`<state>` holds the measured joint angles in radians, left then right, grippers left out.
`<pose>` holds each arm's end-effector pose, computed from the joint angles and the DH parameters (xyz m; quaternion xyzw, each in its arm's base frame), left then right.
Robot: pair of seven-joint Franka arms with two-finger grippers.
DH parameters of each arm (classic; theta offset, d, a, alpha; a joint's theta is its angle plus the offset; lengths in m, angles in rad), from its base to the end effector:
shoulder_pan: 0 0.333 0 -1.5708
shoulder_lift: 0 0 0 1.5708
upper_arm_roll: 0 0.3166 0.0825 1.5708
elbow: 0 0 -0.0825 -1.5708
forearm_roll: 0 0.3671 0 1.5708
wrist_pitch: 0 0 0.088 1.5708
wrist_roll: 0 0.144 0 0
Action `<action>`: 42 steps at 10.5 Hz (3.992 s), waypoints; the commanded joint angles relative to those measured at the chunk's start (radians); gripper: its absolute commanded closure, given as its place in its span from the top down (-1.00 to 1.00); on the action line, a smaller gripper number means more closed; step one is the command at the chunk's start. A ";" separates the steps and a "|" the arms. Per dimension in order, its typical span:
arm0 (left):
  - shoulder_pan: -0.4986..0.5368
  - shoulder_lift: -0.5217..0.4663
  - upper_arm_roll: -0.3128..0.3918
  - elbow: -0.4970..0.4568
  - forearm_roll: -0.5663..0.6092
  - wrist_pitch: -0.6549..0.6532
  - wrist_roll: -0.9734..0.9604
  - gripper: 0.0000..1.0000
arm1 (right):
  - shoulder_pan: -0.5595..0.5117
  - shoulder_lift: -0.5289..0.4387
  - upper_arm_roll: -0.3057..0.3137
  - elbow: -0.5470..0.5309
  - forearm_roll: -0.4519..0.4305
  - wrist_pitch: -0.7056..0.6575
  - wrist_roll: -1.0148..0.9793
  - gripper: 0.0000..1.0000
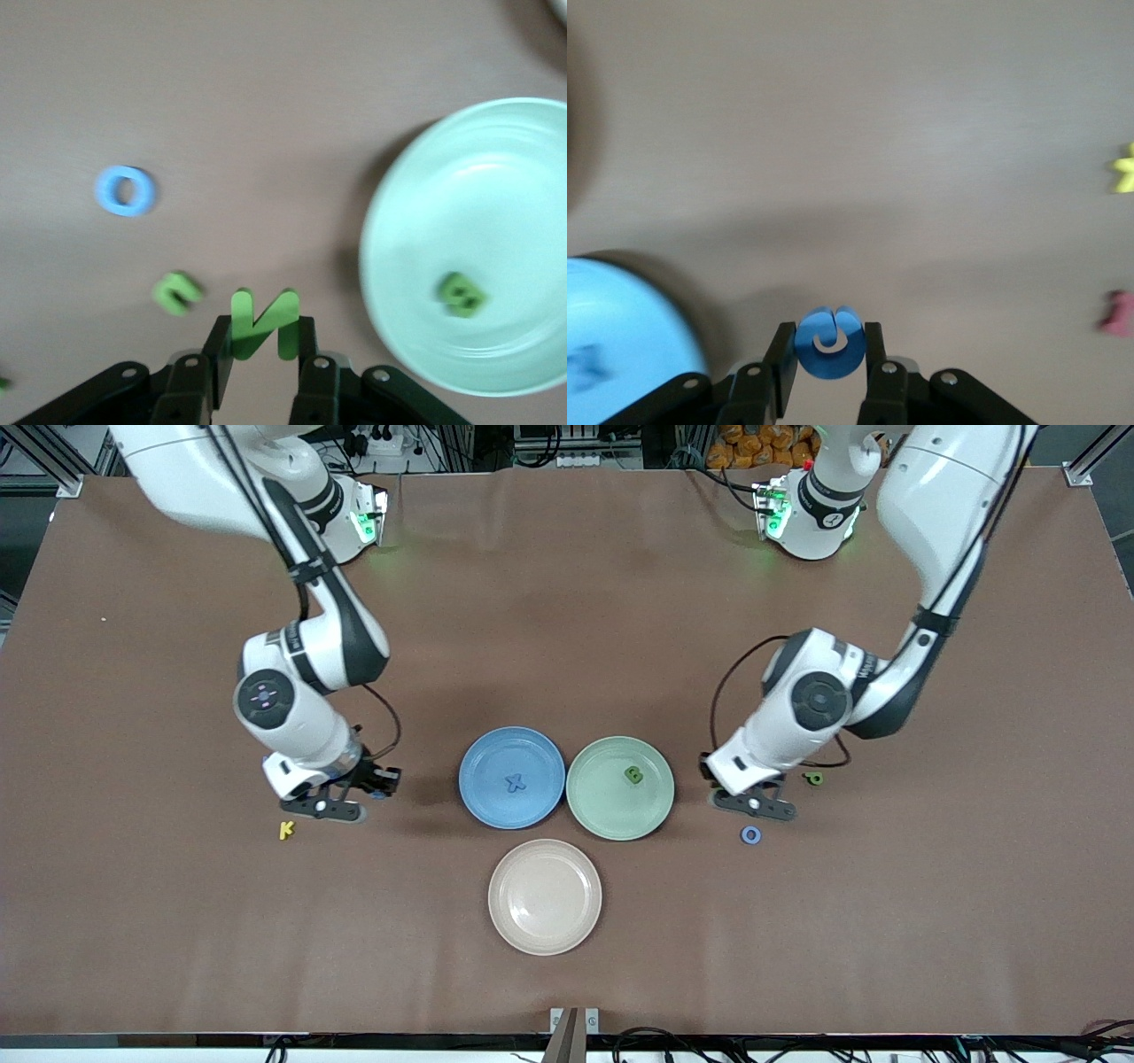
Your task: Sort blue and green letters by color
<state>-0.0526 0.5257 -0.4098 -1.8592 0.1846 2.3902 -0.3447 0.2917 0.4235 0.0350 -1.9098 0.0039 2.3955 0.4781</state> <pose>0.5769 -0.2668 0.2360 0.9942 -0.0971 0.0122 0.0436 0.5917 0.1998 0.2557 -0.9964 0.0787 -0.0254 0.0201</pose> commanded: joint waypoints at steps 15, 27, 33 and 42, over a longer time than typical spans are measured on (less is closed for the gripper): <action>-0.139 0.074 0.141 0.089 0.039 -0.014 0.291 0.74 | -0.162 -0.017 0.054 0.115 -0.120 -0.273 -0.080 1.00; -0.059 0.092 0.144 -0.037 0.085 0.102 0.553 0.50 | -0.496 -0.097 0.063 -0.403 -0.124 0.310 -0.561 1.00; -0.062 0.099 0.144 -0.035 0.082 0.104 0.552 0.28 | -0.517 -0.066 0.062 -0.452 -0.125 0.401 -0.564 1.00; -0.073 0.097 0.132 -0.011 0.068 0.127 0.439 -1.00 | -0.545 -0.028 0.062 -0.469 -0.127 0.470 -0.598 -0.55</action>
<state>-0.1193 0.6352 -0.2619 -1.8812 0.2480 2.5124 0.1873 -0.2172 0.3921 0.0775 -2.3669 -0.1055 2.8530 -0.1057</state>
